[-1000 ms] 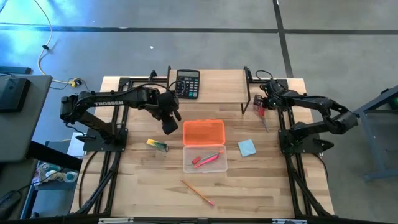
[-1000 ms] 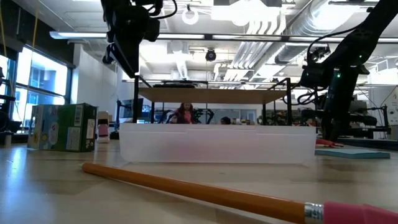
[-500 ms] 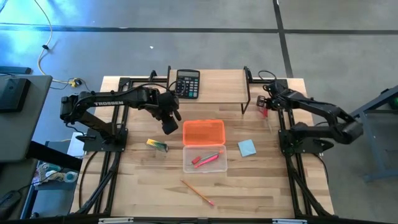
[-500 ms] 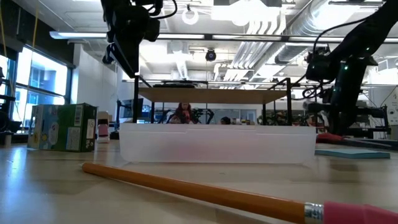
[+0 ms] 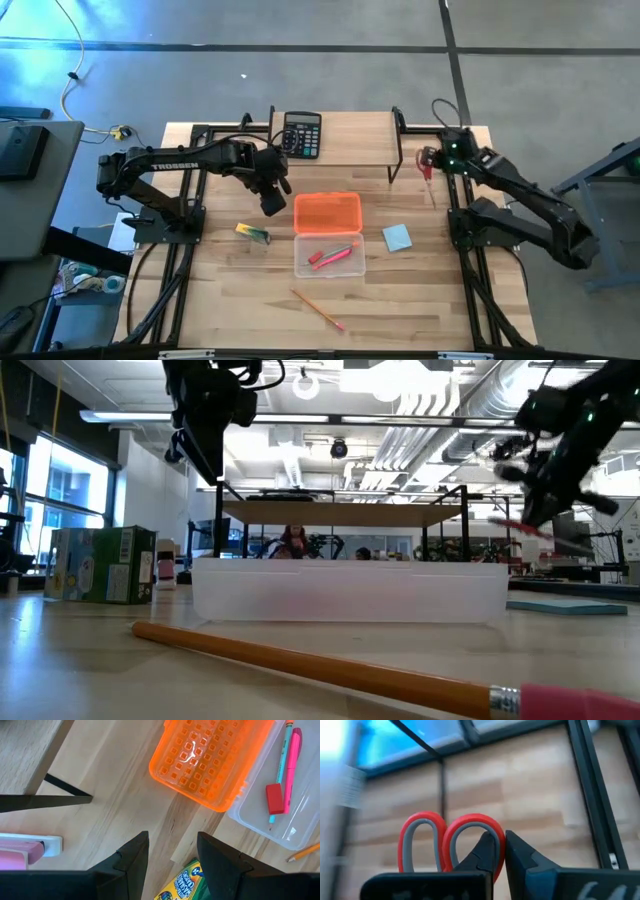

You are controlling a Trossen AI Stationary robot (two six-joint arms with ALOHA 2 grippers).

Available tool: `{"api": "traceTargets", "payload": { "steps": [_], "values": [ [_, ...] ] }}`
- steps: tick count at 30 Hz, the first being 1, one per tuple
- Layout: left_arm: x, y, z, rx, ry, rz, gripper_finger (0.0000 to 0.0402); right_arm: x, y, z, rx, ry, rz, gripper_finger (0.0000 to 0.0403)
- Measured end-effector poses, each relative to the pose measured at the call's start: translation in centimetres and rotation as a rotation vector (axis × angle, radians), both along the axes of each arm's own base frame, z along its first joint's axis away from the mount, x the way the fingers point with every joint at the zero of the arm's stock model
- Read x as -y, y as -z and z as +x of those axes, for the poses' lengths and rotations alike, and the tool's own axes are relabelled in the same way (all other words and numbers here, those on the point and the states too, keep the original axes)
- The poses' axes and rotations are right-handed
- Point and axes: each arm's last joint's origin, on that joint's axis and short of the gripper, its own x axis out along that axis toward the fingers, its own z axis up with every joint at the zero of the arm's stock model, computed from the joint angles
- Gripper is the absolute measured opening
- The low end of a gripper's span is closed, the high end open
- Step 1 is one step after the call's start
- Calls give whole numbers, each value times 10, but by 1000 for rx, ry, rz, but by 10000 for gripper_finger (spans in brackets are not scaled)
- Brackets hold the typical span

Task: Pack school essentials
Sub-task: Put the red scissors into the orange supply box

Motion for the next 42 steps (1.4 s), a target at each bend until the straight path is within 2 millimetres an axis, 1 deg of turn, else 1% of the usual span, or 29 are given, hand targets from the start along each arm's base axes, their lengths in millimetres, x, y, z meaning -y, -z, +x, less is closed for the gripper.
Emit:
{"api": "traceTargets", "payload": {
  "steps": [7, 11, 17, 20, 25, 30, 36, 42],
  "values": [
    [0, 0, 0, 0, 3, 1, 156, -5, -62, 0, 50, -50, -158, 5],
    [0, 0, 0, -2, 17, 5, 156, -8, -92, 2, 71, -88, -224, 5],
    [0, 0, 0, -2, 18, 6, 156, -14, -130, 14, 111, -184, -295, 5],
    [0, 0, 0, -1, 18, 6, 156, -18, -142, 26, 122, -248, -310, 5],
    [0, 0, 0, -1, 17, 5, 156, -27, -152, 54, 126, -348, -303, 5],
    [0, 0, 0, -1, 16, 5, 156, -42, -150, 88, 106, -450, -268, 5],
    [0, 0, 0, -1, 17, 5, 156, -65, -140, 129, 104, -569, -217, 5],
    [0, 0, 0, -1, 16, 5, 156, -96, -122, 173, 123, -716, -203, 5]
  ]
}}
